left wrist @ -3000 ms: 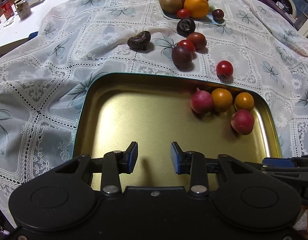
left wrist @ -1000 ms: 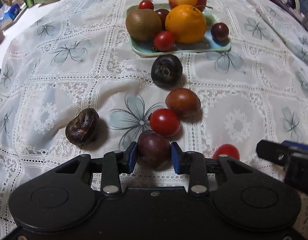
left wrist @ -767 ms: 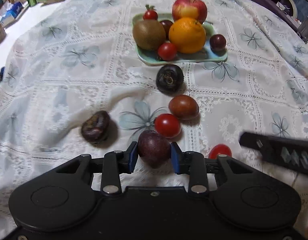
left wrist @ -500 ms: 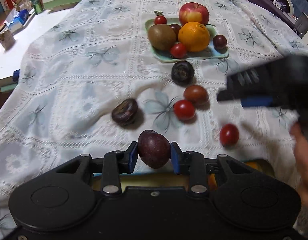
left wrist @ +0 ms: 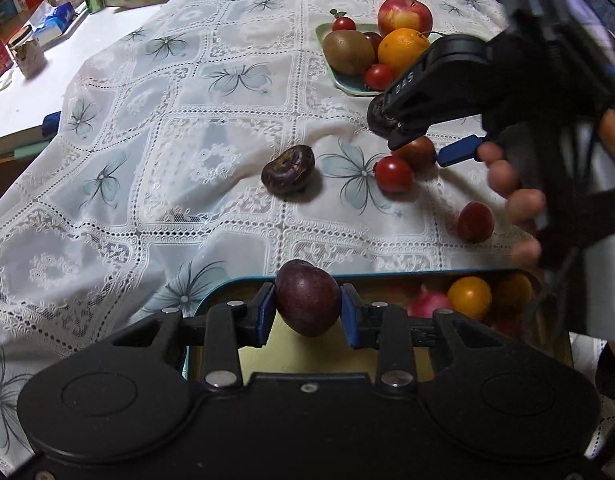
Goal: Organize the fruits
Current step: 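Carry both fruits over the tray and open the left tool to drop the plum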
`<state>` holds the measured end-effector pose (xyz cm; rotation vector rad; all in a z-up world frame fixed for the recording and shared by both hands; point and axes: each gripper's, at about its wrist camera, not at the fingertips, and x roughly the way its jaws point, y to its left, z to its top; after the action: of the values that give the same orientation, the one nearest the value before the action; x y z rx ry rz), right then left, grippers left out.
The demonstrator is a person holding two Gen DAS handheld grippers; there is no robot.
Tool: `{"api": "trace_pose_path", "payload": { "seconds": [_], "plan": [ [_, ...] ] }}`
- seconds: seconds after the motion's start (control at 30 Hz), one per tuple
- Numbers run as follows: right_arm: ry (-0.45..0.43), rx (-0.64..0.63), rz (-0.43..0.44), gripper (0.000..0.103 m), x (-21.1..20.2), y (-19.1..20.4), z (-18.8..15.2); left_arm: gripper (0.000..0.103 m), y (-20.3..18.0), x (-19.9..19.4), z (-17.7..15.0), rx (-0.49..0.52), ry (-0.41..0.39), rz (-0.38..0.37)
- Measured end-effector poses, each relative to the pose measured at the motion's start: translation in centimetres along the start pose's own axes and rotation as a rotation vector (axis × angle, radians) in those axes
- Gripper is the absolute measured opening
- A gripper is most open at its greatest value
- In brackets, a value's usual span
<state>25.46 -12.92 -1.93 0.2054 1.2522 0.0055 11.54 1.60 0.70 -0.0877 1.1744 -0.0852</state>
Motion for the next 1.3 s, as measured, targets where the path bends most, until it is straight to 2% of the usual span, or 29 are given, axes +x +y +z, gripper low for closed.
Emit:
{"api": "trace_pose_path", "payload": {
  "seconds": [0.07, 0.2, 0.3, 0.4, 0.57, 0.67, 0.77, 0.9, 1.07, 1.3],
  "plan": [
    [-0.002, -0.004, -0.033, 0.051, 0.7, 0.3, -0.1, 0.043, 0.1, -0.1, -0.4, -0.002, 0.000, 0.000],
    [-0.009, -0.030, -0.065, 0.049, 1.8, 0.6, -0.5, 0.043, 0.3, -0.1, -0.8, -0.009, 0.009, -0.013],
    [-0.027, -0.050, -0.067, 0.041, 2.0, 0.6, -0.7, 0.043, 0.3, -0.2, -1.0, -0.013, 0.010, -0.013],
    [-0.052, -0.068, -0.075, 0.041, 1.2, 0.7, -0.9, 0.043, 0.3, -0.5, -1.2, -0.015, 0.010, -0.018],
    [-0.119, -0.065, -0.058, 0.041, -2.5, -0.1, -1.3, 0.043, 0.2, -1.7, -1.7, -0.008, -0.005, -0.027],
    [-0.120, -0.050, -0.020, 0.041, -5.4, -1.2, -2.2, 0.043, 0.1, -2.6, -2.2, -0.007, -0.013, -0.034],
    [-0.123, -0.063, 0.031, 0.041, -8.3, -2.5, -4.1, 0.043, -0.1, -3.4, -2.9, 0.004, -0.024, -0.038],
    [-0.135, -0.110, 0.050, 0.041, -11.6, -3.9, -7.6, 0.043, -0.4, -4.1, -4.1, 0.009, -0.024, -0.043],
    [-0.080, -0.146, 0.070, 0.041, -13.6, -5.9, -12.0, 0.043, -0.7, -4.1, -5.8, 0.013, -0.004, -0.035],
    [0.056, -0.175, 0.032, 0.041, -12.9, -8.0, -17.0, 0.043, -1.3, -2.9, -7.4, -0.002, 0.056, -0.053]
  ]
}}
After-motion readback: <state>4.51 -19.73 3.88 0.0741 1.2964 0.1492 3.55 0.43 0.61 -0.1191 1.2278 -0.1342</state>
